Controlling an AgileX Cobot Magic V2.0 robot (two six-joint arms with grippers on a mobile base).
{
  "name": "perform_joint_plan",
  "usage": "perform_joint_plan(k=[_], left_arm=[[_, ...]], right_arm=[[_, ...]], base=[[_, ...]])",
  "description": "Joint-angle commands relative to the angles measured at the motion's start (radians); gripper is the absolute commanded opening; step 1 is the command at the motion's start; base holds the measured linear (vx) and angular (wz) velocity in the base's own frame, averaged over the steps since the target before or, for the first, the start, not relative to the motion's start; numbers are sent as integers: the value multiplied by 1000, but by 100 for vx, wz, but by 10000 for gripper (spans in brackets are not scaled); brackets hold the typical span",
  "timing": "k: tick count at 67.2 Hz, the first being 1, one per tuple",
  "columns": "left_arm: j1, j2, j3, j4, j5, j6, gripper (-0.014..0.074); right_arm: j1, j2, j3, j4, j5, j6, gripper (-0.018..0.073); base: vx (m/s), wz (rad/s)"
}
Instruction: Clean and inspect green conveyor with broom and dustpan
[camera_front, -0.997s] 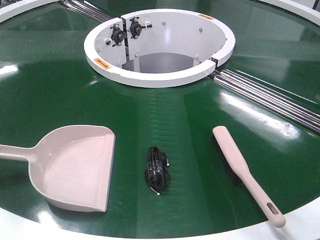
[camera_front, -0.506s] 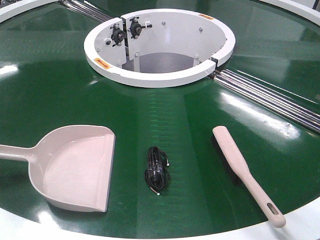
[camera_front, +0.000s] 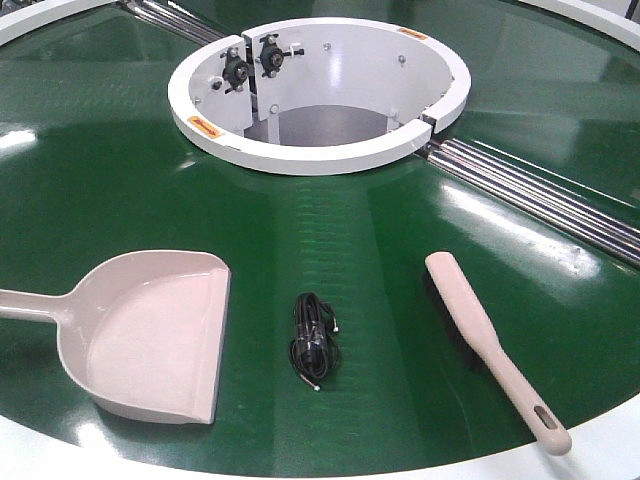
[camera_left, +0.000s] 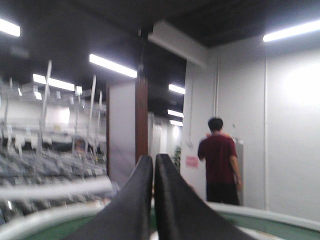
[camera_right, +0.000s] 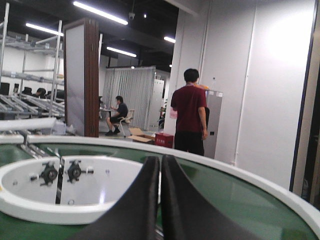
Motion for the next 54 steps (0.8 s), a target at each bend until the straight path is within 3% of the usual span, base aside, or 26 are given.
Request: perform_joint_plan(k=[1,18,27,33,40,47,54], left_arm=[[-2,95,-185,53,33,-11,-6],[-2,411,-599,59,261,-7,-6],[-38,567,-712,42,381,25,1],[-83,641,-746,-10,429,108,11],[-118,718,-761,-125,507,230,48],[-125,781,-761,-242,597,384,134],[-125,821,-761,-325,661,501,271]], right_arm=[[-4,75,-155,5,26,18,-3],[-4,386,-509,56,246,18,-3],[-4,555,-658,98,316,7,8],[-4,652,-721,97,329,-9,36],[-4,748,-751,105,341,-34,114],[-4,807,-754,164,382,-75,253],[-4,845,-754,236,453,-130,449]], base=[[0,0],[0,0],[0,0],[0,0],[0,0],[0,0],[0,0]])
